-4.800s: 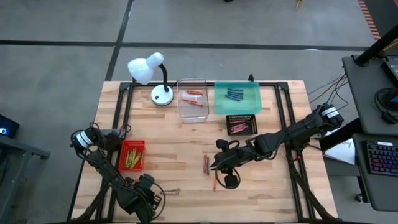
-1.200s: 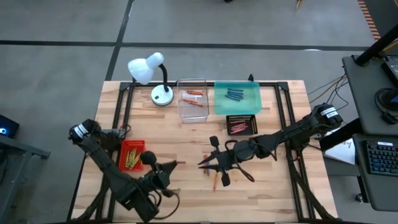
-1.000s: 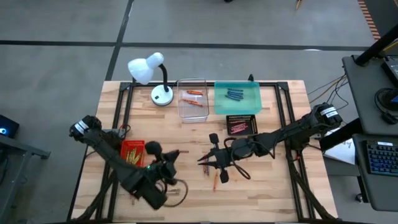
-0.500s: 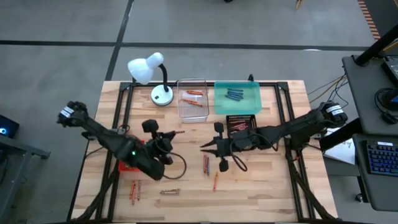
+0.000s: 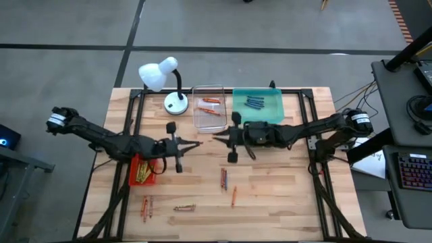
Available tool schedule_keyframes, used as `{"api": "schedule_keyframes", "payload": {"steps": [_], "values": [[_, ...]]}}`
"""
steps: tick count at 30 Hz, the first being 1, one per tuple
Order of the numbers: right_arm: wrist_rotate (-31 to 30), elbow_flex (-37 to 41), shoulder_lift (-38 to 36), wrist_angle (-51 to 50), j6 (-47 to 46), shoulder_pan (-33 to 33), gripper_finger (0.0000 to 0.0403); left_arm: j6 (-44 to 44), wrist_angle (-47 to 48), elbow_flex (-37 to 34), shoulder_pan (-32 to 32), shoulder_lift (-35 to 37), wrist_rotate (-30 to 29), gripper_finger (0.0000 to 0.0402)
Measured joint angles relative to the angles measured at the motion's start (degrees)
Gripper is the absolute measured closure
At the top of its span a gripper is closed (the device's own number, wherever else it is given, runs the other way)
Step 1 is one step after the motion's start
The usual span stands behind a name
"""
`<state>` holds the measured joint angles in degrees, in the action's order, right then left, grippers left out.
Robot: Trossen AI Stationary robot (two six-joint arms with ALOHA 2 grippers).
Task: Sort crayons
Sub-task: Put the red crayon into the black bin
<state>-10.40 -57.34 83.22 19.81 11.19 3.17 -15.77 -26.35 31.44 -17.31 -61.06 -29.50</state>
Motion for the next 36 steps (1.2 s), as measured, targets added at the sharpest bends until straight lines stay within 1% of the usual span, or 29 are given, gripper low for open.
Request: {"api": "schedule_keyframes", "payload": {"steps": [1,3,5,6,10,16,22,26,29,32,36], "values": [[0.72,0.0,-0.07,0.76,-1.84,-0.78,0.036,0.44,-1.68,-1.03,0.57,0.41,0.09,0.0401],[4.1,-0.25,-0.18,1.98,-6.35,-2.4,0.0359,1.15,-3.71,-2.71,0.99,1.24,0.05,0.0401],[7.94,-0.91,-0.26,2.12,-9.15,-3.61,0.0354,1.08,-6.15,-3.88,0.97,1.34,0.23,0.0401],[8.93,-1.15,-0.25,2.05,-9.88,-3.93,0.0349,1.01,-6.51,-4.53,0.97,1.45,0.33,0.0401],[9.39,-1.82,0.29,1.9,-10.15,-3.94,0.0324,2.0,-8.71,-5.2,1.06,0.68,0.84,0.0401],[9.42,-2.63,1.93,3.77,-10.17,-3.86,0.0277,2.07,-14.34,-4.85,1.02,-2.77,2.08,0.0401],[9.56,-3.04,2.23,5.15,-10.1,-3.03,0.0247,2.43,-14.42,-3.25,1.02,-5.24,2.08,0.0401],[9.77,-3.04,2.23,6.0,-10.13,-2.98,0.0241,3.22,-14.54,-2.56,1.02,-7.08,2.05,0.0401],[13.04,-3.04,2.25,6.18,-10.06,-2.92,0.0244,3.14,-14.68,-1.9,1.02,-8.58,1.99,0.0401],[15.08,-3.04,2.27,6.04,-10.11,-2.89,0.0247,2.08,-14.66,-1.42,1.0,-9.6,1.91,0.0401],[15.33,-3.04,2.27,5.77,-9.72,-2.94,0.0247,1.6,-14.57,-1.49,1.04,-9.3,1.53,0.0401]]}}
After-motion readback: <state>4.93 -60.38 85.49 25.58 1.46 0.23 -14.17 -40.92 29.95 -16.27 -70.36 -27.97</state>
